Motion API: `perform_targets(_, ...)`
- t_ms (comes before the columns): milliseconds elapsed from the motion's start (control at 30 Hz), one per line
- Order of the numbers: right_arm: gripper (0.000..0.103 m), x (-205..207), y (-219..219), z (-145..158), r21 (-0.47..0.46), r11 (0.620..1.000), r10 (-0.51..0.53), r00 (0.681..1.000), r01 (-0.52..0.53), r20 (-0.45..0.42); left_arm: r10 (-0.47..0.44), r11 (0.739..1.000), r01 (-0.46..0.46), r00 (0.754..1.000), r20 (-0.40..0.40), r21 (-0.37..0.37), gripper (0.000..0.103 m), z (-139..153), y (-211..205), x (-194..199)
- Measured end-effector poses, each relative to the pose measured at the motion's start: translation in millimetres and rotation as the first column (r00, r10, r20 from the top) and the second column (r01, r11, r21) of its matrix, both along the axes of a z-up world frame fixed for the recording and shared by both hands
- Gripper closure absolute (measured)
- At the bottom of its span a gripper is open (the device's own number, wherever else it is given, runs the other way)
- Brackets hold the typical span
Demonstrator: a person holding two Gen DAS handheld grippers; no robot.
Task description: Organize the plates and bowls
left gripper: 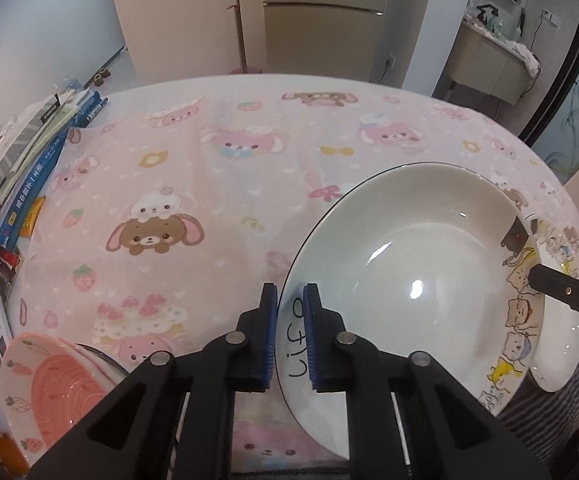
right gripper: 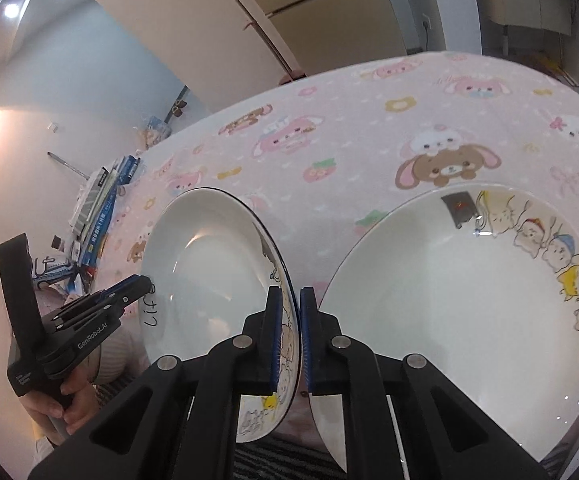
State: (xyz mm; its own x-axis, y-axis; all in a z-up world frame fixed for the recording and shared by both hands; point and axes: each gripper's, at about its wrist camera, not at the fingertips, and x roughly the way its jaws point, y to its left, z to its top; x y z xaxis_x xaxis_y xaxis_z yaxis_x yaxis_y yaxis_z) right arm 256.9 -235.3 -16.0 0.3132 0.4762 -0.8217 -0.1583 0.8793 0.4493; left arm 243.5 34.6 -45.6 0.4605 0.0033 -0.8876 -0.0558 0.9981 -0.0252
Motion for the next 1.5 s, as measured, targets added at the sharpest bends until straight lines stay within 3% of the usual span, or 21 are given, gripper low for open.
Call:
perform_targets(233, 0.092, -11, -15, 23, -0.017, 0.999, -0.045, 0.998, 0.046, 0.040, -0.016, 1.000, 0.016, 1.000, 0.006, -0.015, 0.093, 14, -16, -4)
perform_targets(267, 0.092, -12, -18, 25, 0.009, 0.999, -0.042, 0.998, 0.042, 0.036, -0.023, 1.000, 0.023, 1.000, 0.005, -0.018, 0.100, 15, -19, -5)
perform_targets(300, 0.093, -13, -21, 26, 0.067, 0.998, -0.023, 1.000, 0.022, 0.021, -0.087, 0.988, 0.087, 0.996, 0.006, -0.124, 0.103, 18, -25, -6)
perform_targets(333, 0.094, -14, -21, 27, 0.115, 0.993, -0.001, 1.000, 0.001, -0.003, -0.179, 0.947, 0.162, 0.983, -0.036, -0.276, 0.103, 18, -35, -7)
perform_targets(367, 0.094, -16, -17, 29, 0.103, 0.995, 0.006, 1.000, -0.005, -0.008, -0.236, 0.921, 0.208, 0.971, -0.048, -0.330, 0.103, 21, -51, -10)
perform_targets(400, 0.095, -17, -12, 30, 0.031, 1.000, -0.003, 1.000, 0.003, 0.010, -0.254, 0.946, 0.246, 0.967, -0.010, -0.209, 0.103, 30, -73, -16)
perform_targets(433, 0.099, -16, -4, 29, -0.080, 0.996, -0.026, 0.999, 0.029, 0.040, -0.246, 0.969, 0.245, 0.969, 0.030, 0.039, 0.103, 35, -103, -18)
perform_targets(467, 0.099, -16, -1, 24, -0.135, 0.989, -0.048, 0.998, 0.053, 0.035, -0.219, 0.971, 0.217, 0.976, 0.008, 0.101, 0.103, 34, -115, -15)
perform_targets(533, 0.099, -15, -6, 14, -0.087, 0.995, -0.040, 0.999, 0.041, 0.013, -0.293, 0.956, 0.294, 0.956, 0.028, -0.003, 0.103, 40, -125, -18)
perform_targets(600, 0.100, -12, -7, 4, -0.093, 0.995, -0.047, 0.999, 0.046, -0.008, -0.227, 0.971, 0.223, 0.973, 0.037, 0.084, 0.103, 38, -122, -17)
perform_targets(667, 0.100, -9, -5, -5, -0.095, 0.995, -0.035, 0.999, 0.033, -0.022, -0.195, 0.980, 0.194, 0.980, 0.038, 0.039, 0.103, 36, -102, -16)
perform_targets(767, 0.100, -9, -7, -11, -0.050, 0.998, -0.039, 0.998, 0.037, -0.038, -0.120, 0.992, 0.115, 0.990, 0.080, 0.061, 0.103, 40, -69, -26)
perform_targets(967, 0.100, -29, 7, 15, -0.061, 0.998, 0.033, 0.998, -0.030, 0.047, -0.063, 0.998, 0.060, 0.992, 0.107, 0.035, 0.102, 51, -19, -61)
perform_targets(1000, 0.100, -33, 8, 16, -0.059, 0.997, 0.043, 0.998, -0.040, 0.047, -0.054, 0.998, 0.051, 0.993, 0.108, 0.028, 0.100, 51, -12, -64)
perform_targets(1033, 0.100, -38, 10, 17, -0.054, 0.997, 0.052, 0.998, -0.049, 0.045, -0.050, 0.998, 0.047, 0.993, 0.108, 0.030, 0.092, 50, -9, -71)
perform_targets(1067, 0.098, -42, 11, 16, -0.047, 0.997, 0.056, 0.998, -0.054, 0.036, -0.047, 0.999, 0.044, 0.993, 0.108, 0.026, 0.077, 48, -5, -77)
perform_targets(1133, 0.094, -46, 13, 10, -0.013, 0.998, 0.057, 0.998, -0.058, -0.004, -0.035, 0.999, 0.036, 0.993, 0.109, -0.012, 0.063, 44, 0, -84)
perform_targets(1333, 0.091, -55, 10, 4, 0.000, 1.000, -0.006, 0.999, 0.006, -0.039, -0.036, 0.997, 0.043, 0.995, 0.097, -0.068, 0.063, 40, -2, -95)
perform_targets(1400, 0.077, -60, 8, 4, 0.018, 1.000, -0.020, 0.999, 0.021, -0.043, -0.028, 0.995, 0.036, 0.996, 0.089, -0.097, 0.063, 37, -2, -98)
perform_targets(1500, 0.074, -74, 7, 5, 0.024, 0.999, -0.042, 0.999, 0.043, -0.025, -0.013, 0.989, 0.024, 0.997, 0.072, -0.149, 0.063, 29, -3, -105)
